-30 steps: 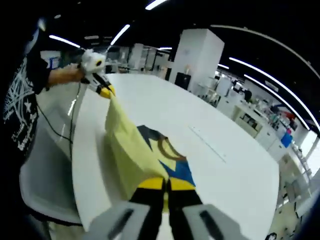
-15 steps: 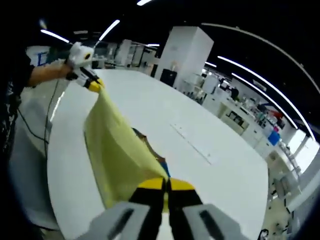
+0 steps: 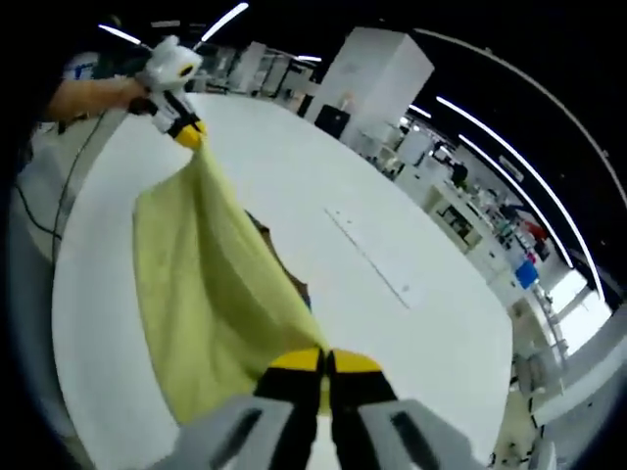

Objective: Fold the garment on the visible template until the final outline fits inside the template.

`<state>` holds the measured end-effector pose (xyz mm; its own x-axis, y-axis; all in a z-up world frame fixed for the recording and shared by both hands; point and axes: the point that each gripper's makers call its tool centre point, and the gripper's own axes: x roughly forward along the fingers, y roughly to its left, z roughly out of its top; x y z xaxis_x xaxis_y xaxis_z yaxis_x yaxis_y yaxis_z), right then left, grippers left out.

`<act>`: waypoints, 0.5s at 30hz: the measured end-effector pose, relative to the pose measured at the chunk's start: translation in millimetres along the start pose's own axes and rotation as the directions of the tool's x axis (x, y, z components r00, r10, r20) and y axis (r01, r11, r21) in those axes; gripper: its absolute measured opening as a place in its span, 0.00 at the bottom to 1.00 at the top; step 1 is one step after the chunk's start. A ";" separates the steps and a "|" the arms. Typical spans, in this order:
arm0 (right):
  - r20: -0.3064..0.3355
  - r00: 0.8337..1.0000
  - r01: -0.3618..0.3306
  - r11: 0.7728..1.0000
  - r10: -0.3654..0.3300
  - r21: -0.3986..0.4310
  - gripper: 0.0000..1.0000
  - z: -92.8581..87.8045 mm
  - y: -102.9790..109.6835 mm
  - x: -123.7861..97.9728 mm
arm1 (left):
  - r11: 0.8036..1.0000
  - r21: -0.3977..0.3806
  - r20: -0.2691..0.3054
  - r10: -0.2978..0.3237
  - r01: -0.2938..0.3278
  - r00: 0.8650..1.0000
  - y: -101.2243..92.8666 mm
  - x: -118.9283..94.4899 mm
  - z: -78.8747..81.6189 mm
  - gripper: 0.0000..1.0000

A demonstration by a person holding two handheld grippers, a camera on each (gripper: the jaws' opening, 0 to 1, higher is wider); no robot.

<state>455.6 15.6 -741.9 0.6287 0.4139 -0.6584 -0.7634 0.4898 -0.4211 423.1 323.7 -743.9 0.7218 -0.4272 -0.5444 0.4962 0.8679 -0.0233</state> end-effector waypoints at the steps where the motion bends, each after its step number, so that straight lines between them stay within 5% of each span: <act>1: -0.008 1.000 0.001 1.000 -0.001 0.003 0.00 -2.9 -2.1 2.7 | 1.000 -0.013 -0.011 0.002 -0.003 1.000 2.8 3.9 -3.1 0.02; 7: -0.051 0.999 -0.014 1.000 0.014 0.010 0.00 -14.1 -1.0 30.9 | 0.997 -0.080 -0.082 0.004 -0.011 0.997 12.6 23.0 -20.0 0.03; 15: -0.095 0.994 -0.048 0.999 0.050 0.023 0.00 -25.5 2.3 60.5 | 0.997 -0.077 -0.130 0.007 -0.017 0.992 21.0 44.9 -33.5 0.03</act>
<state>488.1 22.2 -798.7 0.5731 0.3629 -0.7347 -0.7889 0.4869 -0.3748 449.8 331.2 -796.9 0.6565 -0.3847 -0.6489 0.4451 0.8920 -0.0785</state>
